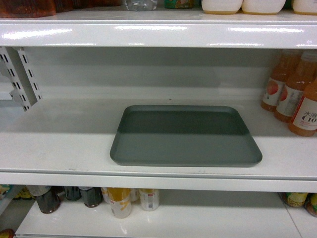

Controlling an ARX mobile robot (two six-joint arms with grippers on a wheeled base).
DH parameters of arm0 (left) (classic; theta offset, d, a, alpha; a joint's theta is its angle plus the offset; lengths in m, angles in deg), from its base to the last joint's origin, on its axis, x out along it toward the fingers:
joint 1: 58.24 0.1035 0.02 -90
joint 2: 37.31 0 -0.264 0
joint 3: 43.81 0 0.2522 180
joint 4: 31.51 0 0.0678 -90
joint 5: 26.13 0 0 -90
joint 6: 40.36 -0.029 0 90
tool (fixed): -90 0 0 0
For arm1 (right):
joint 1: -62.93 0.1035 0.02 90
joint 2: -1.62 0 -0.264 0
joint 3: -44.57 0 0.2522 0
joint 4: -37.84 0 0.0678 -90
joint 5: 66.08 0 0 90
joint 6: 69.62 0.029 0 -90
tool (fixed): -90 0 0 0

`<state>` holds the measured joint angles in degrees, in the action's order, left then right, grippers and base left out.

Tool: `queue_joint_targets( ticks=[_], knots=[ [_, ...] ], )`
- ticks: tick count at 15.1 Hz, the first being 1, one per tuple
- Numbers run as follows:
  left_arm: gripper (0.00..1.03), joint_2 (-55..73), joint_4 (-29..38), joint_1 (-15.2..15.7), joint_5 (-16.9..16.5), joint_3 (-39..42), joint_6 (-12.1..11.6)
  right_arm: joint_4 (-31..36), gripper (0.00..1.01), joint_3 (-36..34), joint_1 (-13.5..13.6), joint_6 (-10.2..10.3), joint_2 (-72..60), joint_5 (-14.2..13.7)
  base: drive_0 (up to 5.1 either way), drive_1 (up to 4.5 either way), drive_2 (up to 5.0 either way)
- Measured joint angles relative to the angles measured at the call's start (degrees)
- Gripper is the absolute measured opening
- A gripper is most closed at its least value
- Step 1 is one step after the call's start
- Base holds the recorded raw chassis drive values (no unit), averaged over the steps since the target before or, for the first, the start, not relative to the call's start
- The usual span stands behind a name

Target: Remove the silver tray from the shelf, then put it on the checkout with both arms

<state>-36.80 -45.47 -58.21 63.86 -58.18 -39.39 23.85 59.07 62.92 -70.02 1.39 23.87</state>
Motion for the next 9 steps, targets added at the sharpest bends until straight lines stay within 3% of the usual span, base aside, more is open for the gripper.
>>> queue_joint_targets(
  ticks=[9],
  knots=[
    [0.98, 0.0, 0.0, 0.0, 0.0, 0.0, 0.0, 0.0, 0.98, 0.0, 0.0, 0.0, 0.0, 0.0, 0.0, 0.00, 0.0]
  ],
)
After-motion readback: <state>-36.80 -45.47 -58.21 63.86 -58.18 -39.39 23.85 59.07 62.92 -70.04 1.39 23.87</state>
